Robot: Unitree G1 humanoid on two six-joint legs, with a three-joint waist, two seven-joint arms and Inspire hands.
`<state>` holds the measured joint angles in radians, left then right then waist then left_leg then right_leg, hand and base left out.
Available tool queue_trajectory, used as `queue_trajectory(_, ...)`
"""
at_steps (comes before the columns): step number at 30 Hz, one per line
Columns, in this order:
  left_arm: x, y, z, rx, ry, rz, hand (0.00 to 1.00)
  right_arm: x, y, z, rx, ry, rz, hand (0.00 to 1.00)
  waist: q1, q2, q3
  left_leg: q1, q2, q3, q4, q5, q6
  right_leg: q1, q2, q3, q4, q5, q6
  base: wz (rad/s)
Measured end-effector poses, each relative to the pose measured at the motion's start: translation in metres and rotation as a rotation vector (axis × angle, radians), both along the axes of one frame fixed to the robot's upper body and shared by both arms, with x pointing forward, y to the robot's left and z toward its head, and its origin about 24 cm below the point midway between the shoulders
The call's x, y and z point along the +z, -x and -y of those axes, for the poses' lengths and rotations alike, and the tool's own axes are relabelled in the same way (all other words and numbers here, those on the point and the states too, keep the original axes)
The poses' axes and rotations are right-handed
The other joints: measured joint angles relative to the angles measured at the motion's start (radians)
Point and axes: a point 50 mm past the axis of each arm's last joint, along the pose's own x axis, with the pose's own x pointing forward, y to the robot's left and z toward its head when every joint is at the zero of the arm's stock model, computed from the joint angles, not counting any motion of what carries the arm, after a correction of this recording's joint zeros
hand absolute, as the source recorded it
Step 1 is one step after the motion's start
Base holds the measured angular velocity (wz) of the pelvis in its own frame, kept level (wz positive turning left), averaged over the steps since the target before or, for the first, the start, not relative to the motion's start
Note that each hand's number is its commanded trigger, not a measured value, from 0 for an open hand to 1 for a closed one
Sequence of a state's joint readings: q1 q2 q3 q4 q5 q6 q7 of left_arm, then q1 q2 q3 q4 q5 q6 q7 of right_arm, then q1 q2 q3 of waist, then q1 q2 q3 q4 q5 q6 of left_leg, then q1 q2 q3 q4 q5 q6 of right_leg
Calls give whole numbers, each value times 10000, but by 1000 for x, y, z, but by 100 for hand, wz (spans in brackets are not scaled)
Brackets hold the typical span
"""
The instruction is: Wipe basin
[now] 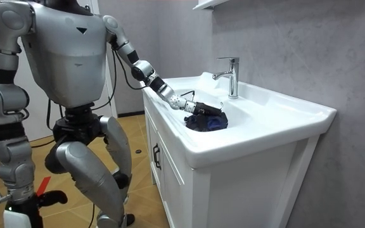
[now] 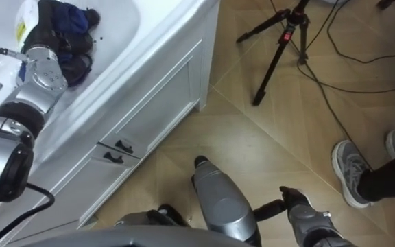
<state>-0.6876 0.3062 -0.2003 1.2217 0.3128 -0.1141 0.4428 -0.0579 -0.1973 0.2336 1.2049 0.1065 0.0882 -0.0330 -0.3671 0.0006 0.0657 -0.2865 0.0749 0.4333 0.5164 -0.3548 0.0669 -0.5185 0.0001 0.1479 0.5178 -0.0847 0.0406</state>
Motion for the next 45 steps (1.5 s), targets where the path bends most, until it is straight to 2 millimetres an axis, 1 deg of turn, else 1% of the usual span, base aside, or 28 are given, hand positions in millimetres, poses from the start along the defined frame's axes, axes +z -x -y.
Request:
queue_trajectory(2,-3,3,-1,5,-47,-114,100,-1,3,0,-423,-156,10,0,193,9,-15,-5,4,2,5,20,-35,-19,13,-16,-9,-20,-23,0)
queue_trajectory(3,-5,4,-2,29,-65,-166,100,-1,4,0,-495,-180,-10,0,223,11,-18,-3,4,-4,3,27,-45,-21,14,-22,-18,-25,-31,0)
queue_trajectory(4,-11,9,-5,117,-142,-392,100,0,3,1,-538,-189,56,0,387,19,-58,10,6,-6,-17,41,-62,-24,20,-27,-2,-36,-49,0)
queue_trajectory(5,-14,12,-8,199,-214,-575,100,-1,5,2,-621,-188,28,0,470,28,-116,11,1,-46,-48,94,-51,-21,23,-46,31,-46,-69,0)
queue_trajectory(6,-15,13,-10,277,-216,-637,100,-1,7,2,-624,-176,-27,0,483,40,-152,10,1,-66,-60,104,-62,-17,23,-69,29,-52,-79,5)
queue_trajectory(7,-20,18,-17,449,-316,-905,100,-1,7,2,-648,-179,-20,0,572,40,-216,31,8,-92,-84,124,-95,3,31,-106,4,-68,-107,4)
queue_trajectory(9,-23,24,-27,663,-447,-1232,100,-1,7,3,-683,-144,-11,0,652,44,-241,153,28,-104,-166,160,-157,151,55,-172,-108,-86,-151,5)
queue_trajectory(12,-29,35,-44,1215,-758,-1828,100,-1,7,4,-843,-4,34,0,803,90,-268,261,90,-242,-181,190,-215,342,88,-309,-194,-100,-224,10)
queue_trajectory(14,-31,41,-54,1571,-724,-2138,100,-1,8,6,-965,110,57,0,1024,127,-290,234,164,-278,-141,197,-254,347,132,-355,-212,-93,-273,3)
queue_trajectory(17,-32,41,-54,1517,-605,-2252,100,0,9,8,-1135,167,66,0,1257,189,-320,317,204,-368,-176,234,-333,455,155,-471,-232,-143,-353,8)
queue_trajectory(19,-35,44,-56,1605,-502,-2446,100,0,10,9,-1170,181,92,0,1265,268,-358,373,199,-552,-250,268,-417,588,176,-591,-327,-154,-407,9)
queue_trajectory(20,-36,45,-57,1629,-503,-2498,100,0,11,10,-1183,188,89,0,1267,288,-369,397,196,-571,-306,294,-446,638,178,-644,-359,-138,-434,17)
queue_trajectory(23,-42,53,-61,1925,-406,-2747,100,0,15,14,-1636,298,162,0,1364,362,-385,662,202,-801,-593,417,-588,961,195,-852,-538,-153,-568,15)
queue_trajectory(24,-42,54,-61,1940,-409,-2769,100,0,15,14,-1743,318,185,0,1394,365,-384,700,193,-816,-634,433,-606,988,195,-883,-536,-181,-589,18)
queue_trajectory(26,-43,55,-64,2062,-458,-2861,100,0,17,17,-2188,305,265,0,1568,385,-395,758,190,-919,-730,488,-683,1043,187,-990,-550,-261,-660,14)
queue_trajectory(28,-42,58,-69,2247,-497,-2918,100,0,17,17,-2350,288,295,0,1632,396,-391,777,195,-1024,-802,543,-739,1088,180,-1113,-561,-298,-719,19)
queue_trajectory(30,-43,61,-74,2476,-500,-3049,100,1,17,18,-2381,280,358,0,1695,414,-395,850,224,-1168,-882,590,-799,1237,172,-1250,-652,-331,-773,20)
queue_trajectory(31,-43,63,-76,2555,-542,-3104,100,0,18,18,-2439,285,381,0,1812,427,-396,886,260,-1228,-903,604,-826,1305,178,-1306,-694,-349,-805,17)
queue_trajectory(33,-42,64,-80,2765,-471,-3031,100,0,21,19,-2484,335,244,0,1878,432,-393,849,272,-1363,-901,628,-869,1323,180,-1469,-684,-391,-865,19)
queue_trajectory(35,-40,65,-85,3061,-413,-2940,100,0,21,20,-2493,367,260,0,2047,436,-395,837,285,-1461,-934,661,-925,1332,172,-1543,-675,-429,-911,12)
queue_trajectory(37,-38,66,-88,3251,-470,-2848,100,-1,24,22,-2513,423,142,0,2107,443,-398,817,311,-1516,-941,680,-957,1337,171,-1612,-673,-449,-944,11)
queue_trajectory(38,-36,67,-91,3385,-534,-2787,100,0,21,23,-2561,431,213,0,2099,445,-400,780,314,-1603,-941,695,-982,1337,156,-1699,-676,-465,-970,15)
queue_trajectory(40,-35,67,-92,3507,-639,-2669,100,0,23,25,-2659,479,201,0,2099,447,-400,731,325,-1707,-936,713,-1009,1336,136,-1809,-677,-494,-1014,16)
queue_trajectory(45,-34,68,-94,3674,-813,-2570,100,2,25,31,-2839,605,152,0,2135,488,-401,694,365,-1781,-922,732,-1042,1335,155,-1854,-706,-525,-1060,4)
